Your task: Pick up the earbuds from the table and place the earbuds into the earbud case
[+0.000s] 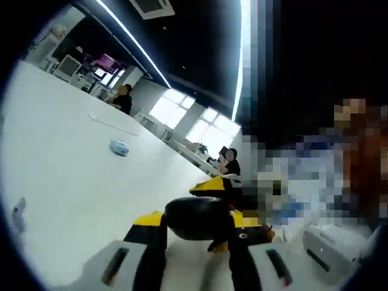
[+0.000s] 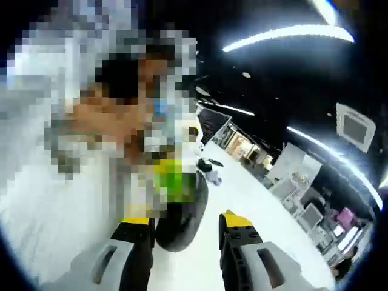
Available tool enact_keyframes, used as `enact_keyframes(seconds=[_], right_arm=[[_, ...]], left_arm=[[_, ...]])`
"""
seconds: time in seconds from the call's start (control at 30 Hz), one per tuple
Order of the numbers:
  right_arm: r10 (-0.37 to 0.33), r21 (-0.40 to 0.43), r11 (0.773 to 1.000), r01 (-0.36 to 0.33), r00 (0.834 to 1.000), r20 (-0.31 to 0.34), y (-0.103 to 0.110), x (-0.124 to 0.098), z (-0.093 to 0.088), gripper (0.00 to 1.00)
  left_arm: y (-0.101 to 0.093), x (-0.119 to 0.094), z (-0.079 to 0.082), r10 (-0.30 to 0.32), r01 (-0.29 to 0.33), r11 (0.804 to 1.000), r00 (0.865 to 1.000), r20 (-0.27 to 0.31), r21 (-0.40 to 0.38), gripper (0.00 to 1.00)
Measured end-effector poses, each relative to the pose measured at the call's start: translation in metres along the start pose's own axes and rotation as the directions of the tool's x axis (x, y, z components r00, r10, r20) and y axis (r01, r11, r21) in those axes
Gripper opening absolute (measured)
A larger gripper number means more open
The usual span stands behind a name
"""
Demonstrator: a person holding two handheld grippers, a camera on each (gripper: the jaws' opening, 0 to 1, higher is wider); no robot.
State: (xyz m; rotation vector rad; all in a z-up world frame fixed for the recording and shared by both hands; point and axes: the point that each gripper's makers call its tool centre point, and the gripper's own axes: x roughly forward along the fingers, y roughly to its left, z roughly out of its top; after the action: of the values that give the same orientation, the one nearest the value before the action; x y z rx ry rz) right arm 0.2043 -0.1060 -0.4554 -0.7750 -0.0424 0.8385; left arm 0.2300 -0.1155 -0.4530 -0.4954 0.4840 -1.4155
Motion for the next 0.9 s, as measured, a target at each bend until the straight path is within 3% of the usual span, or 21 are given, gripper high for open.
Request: enact_keyframes(seconds=[0.1,0.13,0.2,0.3,0.53,0.7,0.77,0.8,0.9], right_arm=[[-0.048,-0.082,0.995,0.049,0.999,0.018,0.001,0.000,0.010,0.25],[-0.071,-0.050,0.996,0.073,0.997,0.023,0.000,0.000,0.011,0.24],[-0.069,-0.080,0.994,0.071,0.997,0.021,-0.006,0.000,0.013,0.22],[-0.077,-0.043,0.996,0.079,0.996,0.047,-0.012,-0.003,0.017,0.19],[-0.064,-0.101,0.992,0.071,0.995,0.071,-0.016,-0.003,0.020,0.18],[-0.040,-0.126,0.991,0.046,0.998,0.055,-0.033,0.004,0.008,0.18],[-0.055,-0.174,0.983,0.058,0.998,0.021,-0.045,0.006,-0.003,0.18],[-0.052,-0.206,0.978,0.046,0.998,-0.027,-0.052,0.010,-0.014,0.18],[-0.047,-0.233,0.972,0.034,0.998,-0.049,-0.069,0.019,-0.030,0.18]], left_arm=[[-0.001,-0.004,0.014,-0.024,0.029,0.997,0.997,0.067,-0.069,0.41],[-0.001,-0.006,0.015,-0.032,0.038,0.996,0.997,0.070,-0.078,0.41],[-0.001,-0.007,0.015,-0.029,0.033,0.997,0.997,0.069,-0.068,0.41],[-0.004,-0.007,0.013,-0.044,0.050,0.996,0.997,0.067,-0.079,0.41],[-0.009,-0.008,0.019,-0.067,0.074,0.994,0.994,0.082,-0.079,0.41],[-0.004,-0.012,0.025,-0.036,0.044,0.997,0.992,0.118,-0.066,0.46],[0.002,-0.018,0.030,-0.004,0.013,0.998,0.989,0.145,-0.057,0.42],[0.003,-0.025,0.032,-0.004,0.012,0.999,0.987,0.159,-0.048,0.38],[0.003,-0.037,0.038,0.006,0.003,0.999,0.980,0.197,-0.047,0.35]])
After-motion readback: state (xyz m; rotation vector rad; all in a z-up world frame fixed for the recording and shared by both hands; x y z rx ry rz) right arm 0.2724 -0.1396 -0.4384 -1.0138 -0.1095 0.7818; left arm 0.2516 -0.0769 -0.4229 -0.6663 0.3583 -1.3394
